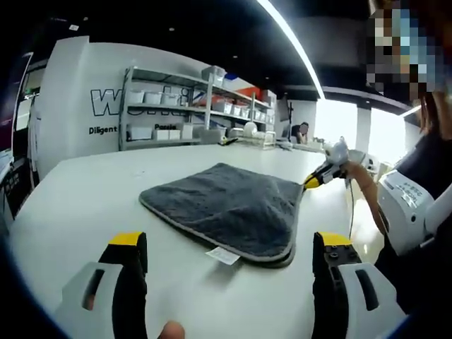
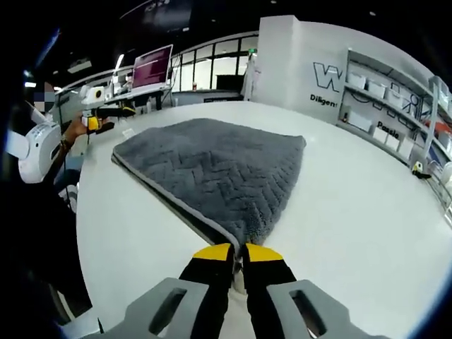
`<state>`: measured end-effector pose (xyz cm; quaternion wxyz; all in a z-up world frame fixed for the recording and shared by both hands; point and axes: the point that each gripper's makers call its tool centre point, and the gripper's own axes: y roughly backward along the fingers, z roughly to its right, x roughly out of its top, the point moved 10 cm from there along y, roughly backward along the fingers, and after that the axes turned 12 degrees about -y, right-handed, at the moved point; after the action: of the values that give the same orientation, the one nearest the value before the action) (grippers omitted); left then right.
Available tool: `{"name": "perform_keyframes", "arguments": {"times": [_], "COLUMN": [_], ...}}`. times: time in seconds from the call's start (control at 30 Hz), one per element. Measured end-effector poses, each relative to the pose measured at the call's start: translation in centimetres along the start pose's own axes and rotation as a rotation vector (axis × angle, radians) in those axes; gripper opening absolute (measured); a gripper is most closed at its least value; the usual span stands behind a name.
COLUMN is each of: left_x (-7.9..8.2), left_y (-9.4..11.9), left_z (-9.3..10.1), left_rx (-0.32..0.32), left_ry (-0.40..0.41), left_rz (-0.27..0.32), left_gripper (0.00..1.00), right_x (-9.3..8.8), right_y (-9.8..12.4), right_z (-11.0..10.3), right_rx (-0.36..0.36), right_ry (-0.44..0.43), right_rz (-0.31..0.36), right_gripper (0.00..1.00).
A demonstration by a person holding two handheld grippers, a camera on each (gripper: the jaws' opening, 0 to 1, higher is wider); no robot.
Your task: Open the folded towel by lifting each exposed corner and separating the folded layers until the towel lies flat within the target outline without major curled edges
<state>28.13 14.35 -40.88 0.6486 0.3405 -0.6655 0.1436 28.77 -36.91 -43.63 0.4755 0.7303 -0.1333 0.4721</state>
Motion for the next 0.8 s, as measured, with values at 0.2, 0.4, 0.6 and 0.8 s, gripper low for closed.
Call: {"name": "perform_keyframes", "arguments": {"times": [0.2, 0.4, 0.6, 0.8], "left_x": [-0.1, -0.2, -0.2, -0.3], "left_y": [0.0, -0.1, -0.1, -0.2], "left_z": [-0.1, -0.1, -0.1, 0.1], "left_rx": [-0.004, -0.003, 0.0, -0.006], "left_ry": [0.002, 0.006, 0.011, 0.019], "left_rz": [-0.008, -0.014, -0.019, -0.033], "left_gripper": [0.96, 0.96, 0.96, 0.97], "right_x": [0.2, 0.2, 0.8, 0.8], "right_y": [0.1, 0.8, 1.4, 1.1], "right_z": [0.0, 0.0, -0.7, -1.1], "right_rx": [0.012, -0.035, 0.047, 0.014], "right_ry": [0.01, 0.026, -0.055, -0.033], "right_rz": [0.028, 0.005, 0.112, 0.098], "right_gripper": [0.13, 0.37, 0.64, 0.93]}}
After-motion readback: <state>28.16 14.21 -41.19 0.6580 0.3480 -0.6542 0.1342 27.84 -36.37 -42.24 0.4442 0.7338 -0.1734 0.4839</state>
